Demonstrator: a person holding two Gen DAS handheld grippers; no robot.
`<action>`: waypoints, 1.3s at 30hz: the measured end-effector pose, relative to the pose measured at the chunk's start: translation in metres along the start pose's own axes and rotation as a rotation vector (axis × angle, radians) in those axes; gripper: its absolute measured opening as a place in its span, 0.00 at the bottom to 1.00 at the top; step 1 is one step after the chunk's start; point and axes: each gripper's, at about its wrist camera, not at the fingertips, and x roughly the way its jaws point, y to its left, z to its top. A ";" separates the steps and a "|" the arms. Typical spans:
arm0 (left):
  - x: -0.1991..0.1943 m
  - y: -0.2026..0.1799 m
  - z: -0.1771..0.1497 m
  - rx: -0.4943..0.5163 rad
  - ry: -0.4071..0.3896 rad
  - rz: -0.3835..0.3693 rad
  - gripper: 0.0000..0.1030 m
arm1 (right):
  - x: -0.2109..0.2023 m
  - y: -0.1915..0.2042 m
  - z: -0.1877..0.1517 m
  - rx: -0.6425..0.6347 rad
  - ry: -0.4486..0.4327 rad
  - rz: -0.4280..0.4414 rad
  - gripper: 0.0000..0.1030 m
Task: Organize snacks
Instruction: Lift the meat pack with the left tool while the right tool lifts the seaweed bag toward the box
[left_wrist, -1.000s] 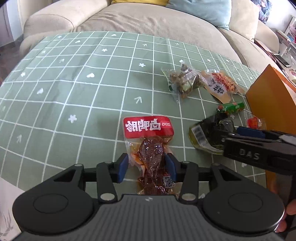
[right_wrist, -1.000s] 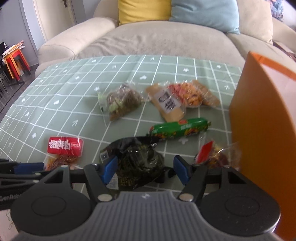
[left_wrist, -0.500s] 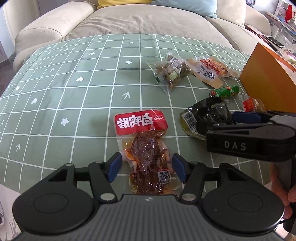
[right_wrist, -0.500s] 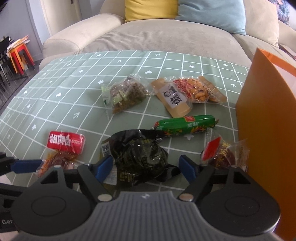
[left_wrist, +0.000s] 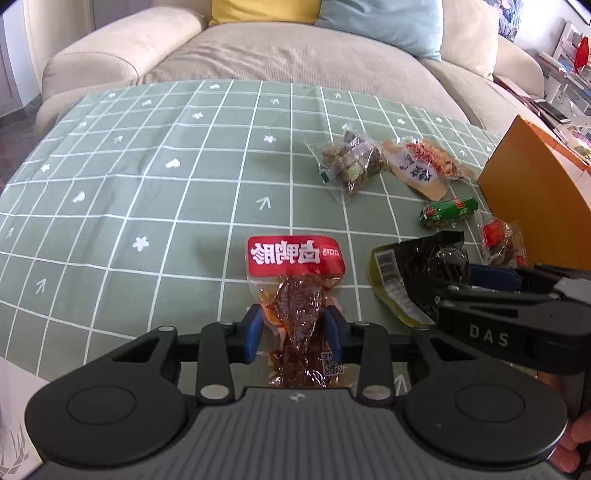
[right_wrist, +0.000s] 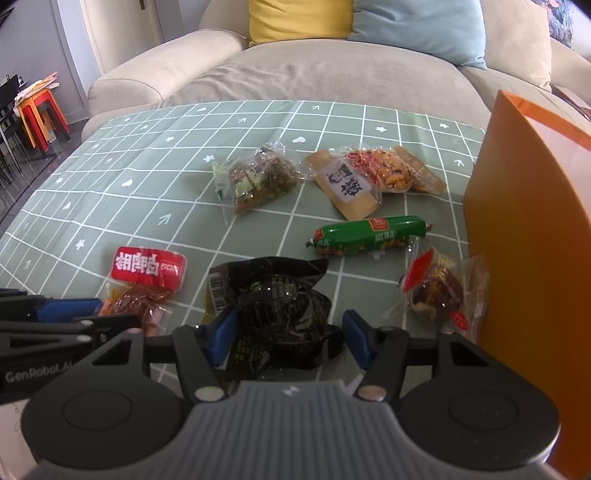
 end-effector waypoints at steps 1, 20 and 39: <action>-0.002 0.000 0.000 0.001 -0.005 -0.003 0.37 | -0.003 0.000 -0.001 -0.001 -0.005 0.001 0.57; -0.029 0.003 -0.005 0.008 0.016 -0.104 0.21 | -0.051 -0.008 -0.020 0.013 -0.010 0.001 0.30; -0.009 -0.015 -0.028 0.183 0.102 -0.070 0.80 | -0.036 -0.012 -0.027 0.024 0.039 0.004 0.70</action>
